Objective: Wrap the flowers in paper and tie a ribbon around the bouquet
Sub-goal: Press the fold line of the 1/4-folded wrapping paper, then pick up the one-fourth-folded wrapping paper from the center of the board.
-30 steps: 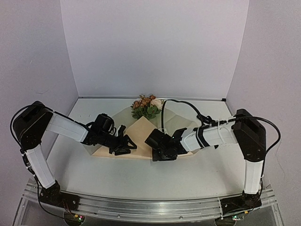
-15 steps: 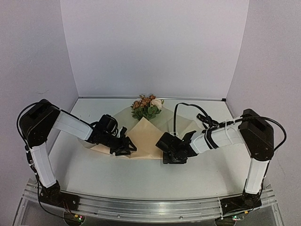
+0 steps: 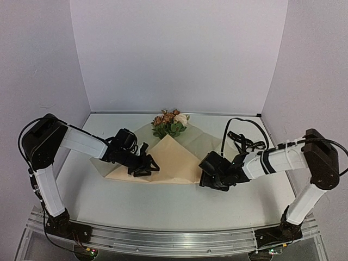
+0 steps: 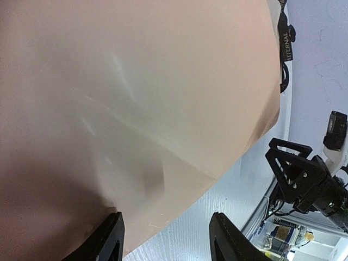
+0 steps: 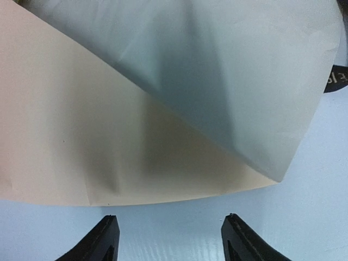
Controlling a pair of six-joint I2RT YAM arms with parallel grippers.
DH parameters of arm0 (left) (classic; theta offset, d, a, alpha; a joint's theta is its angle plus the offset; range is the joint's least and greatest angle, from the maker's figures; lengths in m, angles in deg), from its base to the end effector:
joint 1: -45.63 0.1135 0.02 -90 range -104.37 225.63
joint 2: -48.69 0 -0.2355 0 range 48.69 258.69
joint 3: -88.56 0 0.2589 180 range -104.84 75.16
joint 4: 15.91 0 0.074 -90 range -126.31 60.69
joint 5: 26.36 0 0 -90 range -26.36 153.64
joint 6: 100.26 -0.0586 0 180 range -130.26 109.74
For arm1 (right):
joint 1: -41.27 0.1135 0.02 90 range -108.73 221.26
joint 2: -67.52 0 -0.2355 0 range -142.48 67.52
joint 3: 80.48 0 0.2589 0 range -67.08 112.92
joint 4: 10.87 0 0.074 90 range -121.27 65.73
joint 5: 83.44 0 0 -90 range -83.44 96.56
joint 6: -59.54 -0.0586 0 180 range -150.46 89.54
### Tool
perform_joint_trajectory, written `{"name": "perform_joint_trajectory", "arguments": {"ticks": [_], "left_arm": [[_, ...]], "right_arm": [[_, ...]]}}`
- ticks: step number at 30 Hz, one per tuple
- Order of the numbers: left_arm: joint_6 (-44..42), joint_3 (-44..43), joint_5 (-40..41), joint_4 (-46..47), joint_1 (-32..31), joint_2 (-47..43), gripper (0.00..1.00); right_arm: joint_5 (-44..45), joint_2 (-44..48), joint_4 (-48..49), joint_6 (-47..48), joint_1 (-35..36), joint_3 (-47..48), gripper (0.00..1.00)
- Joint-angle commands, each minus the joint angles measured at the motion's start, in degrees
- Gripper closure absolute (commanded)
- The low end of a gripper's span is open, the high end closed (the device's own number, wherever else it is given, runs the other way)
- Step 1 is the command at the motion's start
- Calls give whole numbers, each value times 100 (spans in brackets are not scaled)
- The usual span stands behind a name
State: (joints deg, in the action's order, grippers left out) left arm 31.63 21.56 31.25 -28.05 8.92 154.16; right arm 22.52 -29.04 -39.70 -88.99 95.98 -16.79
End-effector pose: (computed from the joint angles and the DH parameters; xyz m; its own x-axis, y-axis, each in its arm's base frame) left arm 0.2729 -0.2427 0.0840 -0.9802 0.0276 -0.1960 0.1649 0.6611 -0.7319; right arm 0.2016 0.2569 0.0922 -0.8707 0.1893 -0.4540 0.0635 0.9585 0.2780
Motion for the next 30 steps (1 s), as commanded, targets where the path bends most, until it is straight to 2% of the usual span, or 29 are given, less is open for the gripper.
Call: {"name": "perform_joint_trajectory", "arguments": {"ticks": [1, 4, 8, 16, 21, 27, 30], "left_arm": [[-134, -351, -200, -11, 15, -204, 44], [-158, -428, -283, -11, 10, -194, 44], [-191, -493, -426, 9, 3, -171, 44], [-176, -880, -631, 127, -141, 195, 45], [-123, -1163, -645, 177, -147, 576, 46], [-151, -1315, -604, 116, -144, 836, 46], [-163, -1345, -630, 118, -144, 902, 46]], "right_arm": [[-284, 551, 1002, -477, -279, -804, 26], [-730, 605, 2057, -839, -487, -1368, 25], [-1104, 436, 3478, -1384, -760, -2086, 29], [-1059, -44, 5490, -2070, -1046, -3017, 38], [-767, 181, 5805, -2011, -1050, -3345, 38], [-539, 374, 6133, -1730, -1076, -3548, 29], [-782, 261, 6191, -1493, -1077, -3362, 35]]}}
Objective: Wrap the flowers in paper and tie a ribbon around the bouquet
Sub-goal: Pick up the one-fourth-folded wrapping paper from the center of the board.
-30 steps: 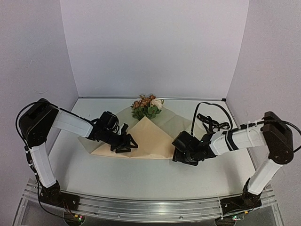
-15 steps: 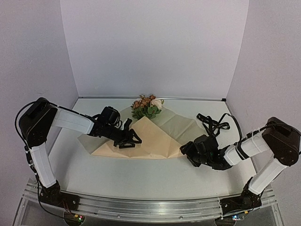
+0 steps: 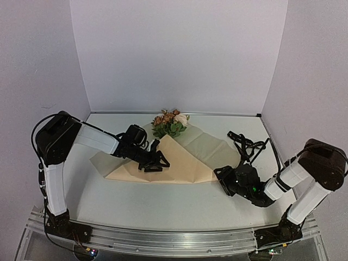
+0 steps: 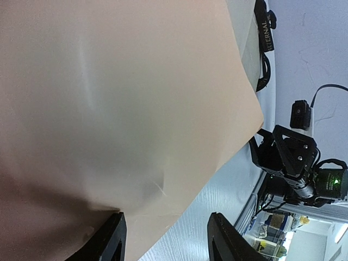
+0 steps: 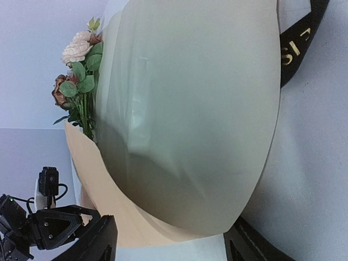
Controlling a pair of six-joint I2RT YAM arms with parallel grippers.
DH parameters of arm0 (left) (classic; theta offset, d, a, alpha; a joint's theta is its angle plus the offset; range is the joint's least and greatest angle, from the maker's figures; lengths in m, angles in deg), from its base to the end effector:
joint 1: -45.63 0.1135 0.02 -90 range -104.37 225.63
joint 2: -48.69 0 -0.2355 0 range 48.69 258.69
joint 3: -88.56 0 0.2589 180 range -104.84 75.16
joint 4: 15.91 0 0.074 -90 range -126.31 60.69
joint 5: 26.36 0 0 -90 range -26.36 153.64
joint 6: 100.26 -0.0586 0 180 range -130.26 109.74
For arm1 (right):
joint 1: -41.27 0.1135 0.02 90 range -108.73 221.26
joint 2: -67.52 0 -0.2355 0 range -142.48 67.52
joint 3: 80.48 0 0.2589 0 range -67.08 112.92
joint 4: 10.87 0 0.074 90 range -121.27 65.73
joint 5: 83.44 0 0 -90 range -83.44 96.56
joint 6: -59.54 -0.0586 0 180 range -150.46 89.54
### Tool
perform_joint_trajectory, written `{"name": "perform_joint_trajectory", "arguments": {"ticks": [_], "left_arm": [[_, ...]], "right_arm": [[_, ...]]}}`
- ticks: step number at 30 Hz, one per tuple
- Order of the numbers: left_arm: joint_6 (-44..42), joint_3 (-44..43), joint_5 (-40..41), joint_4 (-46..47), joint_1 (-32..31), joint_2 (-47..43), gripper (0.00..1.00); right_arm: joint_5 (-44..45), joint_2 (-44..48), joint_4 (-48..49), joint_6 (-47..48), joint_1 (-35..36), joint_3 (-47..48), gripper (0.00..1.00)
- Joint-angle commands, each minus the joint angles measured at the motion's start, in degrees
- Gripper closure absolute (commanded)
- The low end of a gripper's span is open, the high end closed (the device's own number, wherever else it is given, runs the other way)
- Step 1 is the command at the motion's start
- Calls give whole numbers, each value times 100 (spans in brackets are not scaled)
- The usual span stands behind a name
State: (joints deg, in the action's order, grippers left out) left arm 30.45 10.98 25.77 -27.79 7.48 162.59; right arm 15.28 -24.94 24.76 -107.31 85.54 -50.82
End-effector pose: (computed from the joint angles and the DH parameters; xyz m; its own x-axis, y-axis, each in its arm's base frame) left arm 0.2956 -0.2780 0.0858 -0.9723 0.1090 -0.2068 0.2312 0.5793 -0.7816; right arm 0.1965 0.1792 0.0583 -0.6522 0.7084 -0.2698 0.1834 0.4928 0.8506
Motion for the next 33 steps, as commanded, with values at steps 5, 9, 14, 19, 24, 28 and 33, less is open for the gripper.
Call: {"name": "perform_joint_trajectory", "arguments": {"ticks": [5, 9, 14, 19, 24, 28, 33], "left_arm": [[-30, -348, -109, 107, 1, 105, 47], [-11, -395, -123, 101, 1, 133, 47], [-33, -437, -126, 53, 1, 167, 47], [-45, -431, -133, 33, 2, 177, 48], [-46, -407, -141, 51, 7, 181, 48], [-47, -393, -161, 77, 7, 188, 48], [-29, -358, -181, 120, 9, 187, 48]], "right_arm": [[-221, -284, -20, 562, -33, 109, 42], [-282, -285, 236, 748, -31, 80, 42], [-417, -345, 533, 984, -20, 116, 39], [-461, -418, 572, 1036, -15, 143, 56], [-423, -382, 572, 1025, -16, 115, 72], [-432, -309, 558, 1064, -6, 137, 82], [-436, -190, 306, 1167, 86, 293, 98]]}}
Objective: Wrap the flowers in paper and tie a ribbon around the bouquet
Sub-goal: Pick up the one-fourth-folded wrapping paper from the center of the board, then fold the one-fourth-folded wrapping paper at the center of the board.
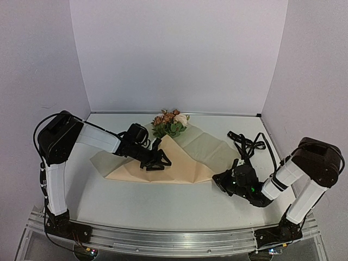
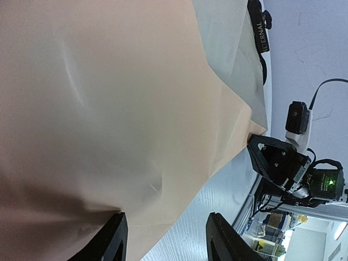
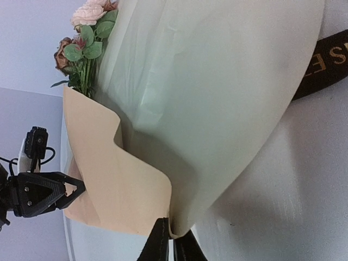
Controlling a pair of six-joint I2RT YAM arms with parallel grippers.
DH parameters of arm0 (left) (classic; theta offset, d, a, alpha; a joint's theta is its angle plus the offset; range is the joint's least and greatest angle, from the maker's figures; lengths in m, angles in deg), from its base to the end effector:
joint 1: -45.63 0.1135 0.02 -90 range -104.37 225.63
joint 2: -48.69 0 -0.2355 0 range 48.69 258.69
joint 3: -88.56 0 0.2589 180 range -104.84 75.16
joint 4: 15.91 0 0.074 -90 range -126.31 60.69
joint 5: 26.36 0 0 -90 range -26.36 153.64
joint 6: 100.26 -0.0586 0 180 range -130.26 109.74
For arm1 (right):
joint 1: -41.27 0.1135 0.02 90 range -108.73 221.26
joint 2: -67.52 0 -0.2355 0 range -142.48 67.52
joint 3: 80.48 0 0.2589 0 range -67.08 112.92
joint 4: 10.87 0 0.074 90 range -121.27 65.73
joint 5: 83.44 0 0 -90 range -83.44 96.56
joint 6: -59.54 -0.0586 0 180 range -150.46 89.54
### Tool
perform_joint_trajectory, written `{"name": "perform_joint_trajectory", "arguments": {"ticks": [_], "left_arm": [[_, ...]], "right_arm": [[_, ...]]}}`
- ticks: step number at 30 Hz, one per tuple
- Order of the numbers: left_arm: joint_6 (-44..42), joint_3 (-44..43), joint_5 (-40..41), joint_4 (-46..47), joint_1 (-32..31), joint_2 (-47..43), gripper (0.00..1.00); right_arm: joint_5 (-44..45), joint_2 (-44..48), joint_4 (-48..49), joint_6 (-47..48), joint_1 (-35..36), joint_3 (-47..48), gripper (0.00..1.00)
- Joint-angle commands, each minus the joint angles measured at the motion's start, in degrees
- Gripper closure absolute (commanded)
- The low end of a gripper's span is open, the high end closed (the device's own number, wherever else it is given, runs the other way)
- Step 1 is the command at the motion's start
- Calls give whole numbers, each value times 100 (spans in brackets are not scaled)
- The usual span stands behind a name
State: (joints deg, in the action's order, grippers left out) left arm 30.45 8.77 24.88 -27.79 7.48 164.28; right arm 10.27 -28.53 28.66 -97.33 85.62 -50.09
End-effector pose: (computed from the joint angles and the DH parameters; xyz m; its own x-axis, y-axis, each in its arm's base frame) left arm 0.3016 -0.2835 0.0860 -0.9711 0.1161 -0.2084 0.2371 0.5654 -0.7900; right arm 0.1961 0.1864 0.0535 -0.7270 0.5726 -0.3789 0.0319 0.5794 0.8144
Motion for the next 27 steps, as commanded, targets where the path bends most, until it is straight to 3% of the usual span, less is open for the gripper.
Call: {"name": "perform_joint_trajectory", "arguments": {"ticks": [1, 5, 11, 17, 27], "left_arm": [[-28, -125, -95, 126, 6, 18, 48], [-16, -99, -109, 167, 7, 25, 48], [25, -94, -155, 257, 9, 62, 48], [49, -131, -203, 341, 7, 111, 49], [91, -158, -269, 406, 9, 39, 50]], "right_arm": [[103, 234, -226, 216, 121, 276, 100], [435, 665, -1004, 589, 393, 589, 100], [1271, 1272, -2914, 1420, 958, 1447, 100], [1396, 1035, -4132, 2215, 1295, 2514, 100], [678, 155, -4474, 2753, 1386, 3612, 100]]}}
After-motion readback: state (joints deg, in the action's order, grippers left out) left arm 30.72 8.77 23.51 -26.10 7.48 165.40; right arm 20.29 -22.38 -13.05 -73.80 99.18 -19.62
